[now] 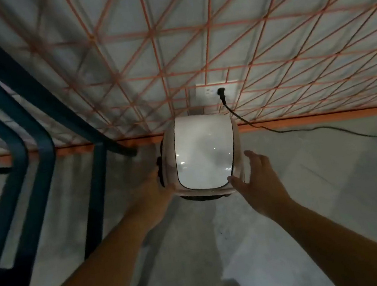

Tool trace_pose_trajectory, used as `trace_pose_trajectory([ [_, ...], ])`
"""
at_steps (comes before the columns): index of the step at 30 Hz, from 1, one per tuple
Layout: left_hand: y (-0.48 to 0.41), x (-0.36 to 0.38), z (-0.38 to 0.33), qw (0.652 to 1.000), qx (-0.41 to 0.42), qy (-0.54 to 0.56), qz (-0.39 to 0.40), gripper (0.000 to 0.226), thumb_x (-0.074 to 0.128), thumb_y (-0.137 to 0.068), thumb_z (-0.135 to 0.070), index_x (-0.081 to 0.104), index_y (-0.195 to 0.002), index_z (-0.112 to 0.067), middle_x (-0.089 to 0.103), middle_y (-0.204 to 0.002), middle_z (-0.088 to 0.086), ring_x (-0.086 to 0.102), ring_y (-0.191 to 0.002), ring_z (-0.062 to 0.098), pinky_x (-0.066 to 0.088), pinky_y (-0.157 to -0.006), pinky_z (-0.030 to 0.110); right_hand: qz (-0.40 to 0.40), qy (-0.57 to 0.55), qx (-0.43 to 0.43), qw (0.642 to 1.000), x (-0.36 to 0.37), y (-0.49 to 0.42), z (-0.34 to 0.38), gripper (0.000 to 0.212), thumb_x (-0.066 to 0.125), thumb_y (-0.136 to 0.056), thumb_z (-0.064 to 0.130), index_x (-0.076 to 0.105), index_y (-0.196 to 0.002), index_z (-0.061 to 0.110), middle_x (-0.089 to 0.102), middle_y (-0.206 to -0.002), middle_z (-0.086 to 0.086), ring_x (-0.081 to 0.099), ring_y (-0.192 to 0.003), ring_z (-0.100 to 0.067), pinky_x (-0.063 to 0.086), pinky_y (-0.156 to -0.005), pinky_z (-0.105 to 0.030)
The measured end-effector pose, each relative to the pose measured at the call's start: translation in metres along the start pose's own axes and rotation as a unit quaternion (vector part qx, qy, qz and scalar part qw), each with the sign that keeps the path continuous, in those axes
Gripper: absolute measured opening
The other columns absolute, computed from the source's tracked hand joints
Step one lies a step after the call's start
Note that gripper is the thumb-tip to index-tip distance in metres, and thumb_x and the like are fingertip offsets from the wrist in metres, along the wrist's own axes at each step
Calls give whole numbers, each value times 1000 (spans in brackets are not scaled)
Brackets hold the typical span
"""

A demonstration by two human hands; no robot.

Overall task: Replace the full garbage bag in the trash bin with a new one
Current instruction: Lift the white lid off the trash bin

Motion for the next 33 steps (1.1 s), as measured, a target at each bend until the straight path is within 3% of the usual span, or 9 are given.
trace_pose_trajectory([
  [3,-18,14,10,1000,11,7,16,42,60,-83,-49,49,-123,-44,61,-120,-15,58,-108,11,48,-91,30,21,-21,27,999,16,-12,-17,84,65,-84,43,18,-149,17,27,-153,-9,40,-135,-30,37,-106,-40],
  [7,-25,20,12,1000,7,7,-12,44,66,-79,-46,55,-121,-37,61,-101,-21,57,-93,3,40,-71,15,45,-64,26,997,27,-25,-27,75,66,-84,37,28,-146,18,43,-143,-10,51,-123,-28,42,-97,-35],
  [9,-27,22,10,1000,8,12,-27,46,70,-78,-41,56,-121,-34,61,-98,-20,59,-94,6,43,-74,18,50,-76,25,996,29,-31,-27,70,67,-82,37,34,-141,18,50,-136,-8,54,-119,-28,46,-95,-36],
  [12,-30,23,7,999,6,21,-41,51,74,-76,-38,58,-123,-28,66,-109,-8,60,-103,15,47,-85,27,54,-82,30,995,35,-38,-30,70,70,-79,39,39,-138,16,55,-130,-8,56,-114,-27,48,-91,-36],
  [16,-25,26,10,997,1,-6,-71,50,75,-72,-43,62,-117,-28,67,-107,-9,58,-92,10,44,-76,23,49,-95,33,994,38,-37,-35,77,74,-76,38,36,-141,19,53,-131,-8,55,-116,-28,49,-95,-40],
  [21,2,33,15,997,-6,26,-69,48,80,-69,-32,63,-113,-22,65,-99,-8,61,-93,14,46,-82,27,64,-82,31,994,30,-15,-39,79,75,-76,30,33,-142,19,54,-131,-8,55,-116,-28,48,-96,-41],
  [25,29,30,11,997,-4,45,-68,48,81,-69,-29,63,-113,-22,65,-99,-9,61,-91,10,46,-80,21,67,-82,22,994,18,8,-35,81,76,-76,29,32,-143,18,53,-131,-9,54,-116,-28,48,-97,-44],
  [28,55,26,7,996,6,48,-70,49,81,-69,-28,63,-114,-23,62,-92,-18,56,-81,-8,40,-66,5,72,-87,14,993,9,28,-31,81,76,-76,27,31,-143,17,53,-131,-10,55,-116,-30,48,-97,-46],
  [33,105,17,6,996,12,27,-88,48,80,-69,-32,62,-113,-25,56,-84,-27,49,-74,-15,35,-58,1,72,-98,9,993,-3,75,-26,80,76,-75,27,32,-142,18,54,-130,-8,54,-117,-29,47,-98,-47],
])
Point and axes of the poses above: each hand's wrist, its own y-axis away from the middle knuckle, its own x-axis out of the palm, z = x × y, the point moved 4 cm from there along -y, towards the middle knuckle
